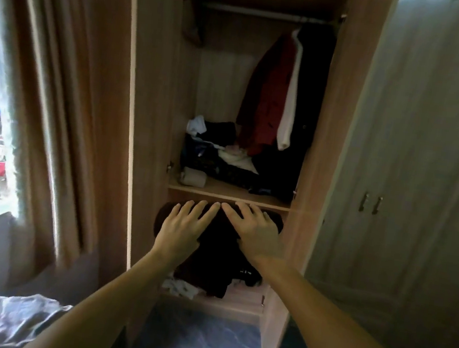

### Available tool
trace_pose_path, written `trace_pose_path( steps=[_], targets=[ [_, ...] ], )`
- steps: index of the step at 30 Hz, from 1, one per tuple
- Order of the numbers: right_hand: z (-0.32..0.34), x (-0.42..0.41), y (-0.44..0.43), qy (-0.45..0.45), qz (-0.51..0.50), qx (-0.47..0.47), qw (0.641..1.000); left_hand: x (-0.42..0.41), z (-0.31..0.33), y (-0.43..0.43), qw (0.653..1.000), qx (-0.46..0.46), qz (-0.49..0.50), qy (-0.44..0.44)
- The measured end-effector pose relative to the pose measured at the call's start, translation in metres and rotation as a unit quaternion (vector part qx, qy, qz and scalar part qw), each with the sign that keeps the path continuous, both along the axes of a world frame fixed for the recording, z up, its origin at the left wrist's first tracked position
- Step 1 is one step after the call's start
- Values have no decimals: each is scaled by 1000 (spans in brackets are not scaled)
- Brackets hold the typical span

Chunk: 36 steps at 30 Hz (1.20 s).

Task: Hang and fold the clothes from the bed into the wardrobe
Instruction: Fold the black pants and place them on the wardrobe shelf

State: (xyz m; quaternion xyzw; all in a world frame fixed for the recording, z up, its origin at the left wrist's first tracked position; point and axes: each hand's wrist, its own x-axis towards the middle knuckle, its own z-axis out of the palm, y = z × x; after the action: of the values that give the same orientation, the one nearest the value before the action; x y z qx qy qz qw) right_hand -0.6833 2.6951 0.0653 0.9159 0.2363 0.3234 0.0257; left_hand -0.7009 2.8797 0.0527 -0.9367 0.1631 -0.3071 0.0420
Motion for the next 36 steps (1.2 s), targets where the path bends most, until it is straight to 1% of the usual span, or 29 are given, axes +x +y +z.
trace_pose_path(
  steps=[5,9,13,18,22,29,36],
  targets=[
    [8,39,43,-11,-21,-4,1000,49,5,44,1000,-10,-24,-10],
    [11,76,64,-15,-21,-9,1000,87,6,64,999,-24,-35,6],
    [11,120,77,-13,-21,-21,999,131,1,77,998,-42,-39,4],
    [6,188,76,-4,-13,-32,999,194,-5,75,999,-45,-15,7],
    [3,255,66,2,34,-29,999,250,-7,66,999,-49,4,-4],
    [0,371,47,11,88,1,996,350,-2,45,999,-26,45,-10],
    [-26,464,52,40,102,-3,994,429,-20,49,998,-20,65,20]
  ],
)
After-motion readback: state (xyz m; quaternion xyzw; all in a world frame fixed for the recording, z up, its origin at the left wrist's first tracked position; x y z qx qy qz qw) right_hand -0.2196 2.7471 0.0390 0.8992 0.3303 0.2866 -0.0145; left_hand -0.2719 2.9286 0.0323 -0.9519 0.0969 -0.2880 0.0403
